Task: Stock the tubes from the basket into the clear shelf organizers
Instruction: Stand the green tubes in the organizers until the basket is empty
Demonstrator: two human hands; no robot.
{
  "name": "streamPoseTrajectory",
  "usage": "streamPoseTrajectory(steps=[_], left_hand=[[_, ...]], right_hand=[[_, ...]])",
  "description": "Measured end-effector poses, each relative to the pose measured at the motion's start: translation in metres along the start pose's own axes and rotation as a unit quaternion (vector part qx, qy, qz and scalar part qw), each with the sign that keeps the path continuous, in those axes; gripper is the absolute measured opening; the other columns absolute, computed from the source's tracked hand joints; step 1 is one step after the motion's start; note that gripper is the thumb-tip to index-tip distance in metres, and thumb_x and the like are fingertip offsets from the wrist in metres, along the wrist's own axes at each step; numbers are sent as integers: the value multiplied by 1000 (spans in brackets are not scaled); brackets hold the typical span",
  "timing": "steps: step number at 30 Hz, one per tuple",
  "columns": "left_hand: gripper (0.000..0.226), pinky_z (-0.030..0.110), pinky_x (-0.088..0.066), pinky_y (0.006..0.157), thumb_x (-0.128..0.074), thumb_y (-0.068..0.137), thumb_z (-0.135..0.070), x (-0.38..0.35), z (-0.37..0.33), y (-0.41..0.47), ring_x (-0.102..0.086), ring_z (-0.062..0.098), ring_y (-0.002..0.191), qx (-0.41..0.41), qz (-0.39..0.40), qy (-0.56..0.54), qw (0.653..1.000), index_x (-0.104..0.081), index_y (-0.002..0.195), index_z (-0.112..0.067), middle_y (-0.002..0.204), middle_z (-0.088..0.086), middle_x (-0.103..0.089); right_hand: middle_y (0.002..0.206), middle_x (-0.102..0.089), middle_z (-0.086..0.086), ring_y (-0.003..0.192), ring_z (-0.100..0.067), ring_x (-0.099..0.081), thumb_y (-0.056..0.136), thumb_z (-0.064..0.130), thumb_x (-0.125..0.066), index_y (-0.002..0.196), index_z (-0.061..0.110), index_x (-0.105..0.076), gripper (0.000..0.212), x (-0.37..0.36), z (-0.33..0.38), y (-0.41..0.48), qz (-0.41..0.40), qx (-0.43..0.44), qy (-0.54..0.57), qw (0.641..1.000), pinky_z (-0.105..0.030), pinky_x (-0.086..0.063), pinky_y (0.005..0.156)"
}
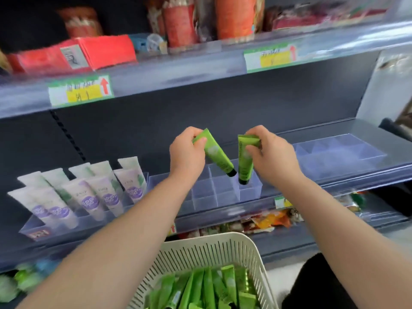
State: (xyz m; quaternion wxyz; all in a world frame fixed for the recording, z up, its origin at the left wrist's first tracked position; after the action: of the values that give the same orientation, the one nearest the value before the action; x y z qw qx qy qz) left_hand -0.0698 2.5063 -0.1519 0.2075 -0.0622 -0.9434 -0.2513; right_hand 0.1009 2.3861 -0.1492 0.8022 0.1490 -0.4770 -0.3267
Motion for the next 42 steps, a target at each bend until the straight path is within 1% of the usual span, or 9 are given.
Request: streamPoseTrajectory(steps=[2, 3, 6, 8, 15, 24, 31, 35, 42], left_hand=[[12, 10, -43, 63, -58, 89, -12, -16, -5, 12, -58, 13, 70, -6, -5, 29, 1000, -63, 86, -22, 79, -4, -62], [12, 4, -34, 55, -57, 90, -13, -25, -7, 18, -54, 6, 67, -8, -1, 43, 999, -63, 86, -23, 78, -5, -60], [14, 10, -31, 52, -54, 92, -12, -57, -7, 37, -50, 8, 67, -6, 36, 83, 996, -64, 89, -22, 83, -3, -61], [13, 25, -38, 60, -54, 92, -14, -78, -4, 47, -53, 16, 75, -1, 70, 102, 992, -64, 89, -22, 87, -1, -62], [17, 42, -53, 73, -51, 90, -14, -130, 12, 50, -59, 25, 81, -19, 186, 164, 969, -65, 85, -24, 84, 1, -65], [22, 39, -49, 89, -56, 95, -17, -99, 21, 47, -59, 20, 106, -51, 150, 153, 975, -63, 115, -19, 114, 0, -65], [30, 38, -48, 91, -55, 95, -19, -84, 12, 33, -56, 18, 113, -107, 170, 204, 958, -55, 125, -21, 127, -4, -58], [36, 40, -47, 91, -52, 96, -17, -83, 4, 22, -49, 19, 119, -161, 193, 249, 935, -49, 131, -23, 132, -4, -54], [36, 38, -43, 97, -53, 95, -15, -74, -7, 1, -39, 17, 126, -241, 201, 307, 898, -52, 130, -19, 136, -4, -50]], right_hand=[[74, -51, 8, 76, -27, -55, 87, 17, -54, 104, 25, -54, 19, -3, -11, 13, 12, -3, -8, 1000, -30, -31, 59], [74, -51, 8, 75, -26, -55, 88, 17, -54, 104, 25, -53, 18, -6, -17, 18, 16, -7, -8, 1000, -31, -32, 59], [74, -51, 10, 72, -22, -52, 89, 17, -53, 102, 26, -52, 17, -11, -31, 28, 16, -11, 1, 1000, -31, -35, 58], [75, -52, 9, 72, -21, -52, 88, 16, -53, 103, 25, -54, 17, -11, -38, 34, 13, -6, 10, 1000, -31, -37, 59], [85, -55, 8, 74, -15, -49, 88, 12, -56, 105, 19, -56, 19, -17, -45, 53, 13, 14, 28, 999, -30, -38, 65], [106, -58, -2, 86, -28, -57, 92, 13, -48, 112, 18, -53, 21, -51, -41, 63, 56, 16, -28, 998, -37, -45, 69], [106, -57, -6, 85, -32, -57, 91, 10, -46, 114, 16, -52, 24, -82, -53, 60, 104, -6, -72, 992, -35, -44, 64], [110, -56, -8, 91, -31, -55, 89, 3, -47, 120, 15, -51, 33, -88, -57, 56, 116, -6, -93, 989, -33, -40, 64], [117, -55, -7, 106, -30, -48, 88, 4, -51, 122, 16, -52, 37, -72, -35, 47, 63, 52, -162, 983, -40, -38, 79]])
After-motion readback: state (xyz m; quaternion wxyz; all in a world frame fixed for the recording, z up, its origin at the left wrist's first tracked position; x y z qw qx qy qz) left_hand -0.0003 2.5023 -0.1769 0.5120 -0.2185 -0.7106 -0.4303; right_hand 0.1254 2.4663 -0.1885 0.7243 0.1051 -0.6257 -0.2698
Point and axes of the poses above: each hand's wrist, its own y-axis towards the middle knuckle, its own x-axis out of the back of the hand, z = x × y, the point moved 9 cm from there along y, towards the middle knuckle
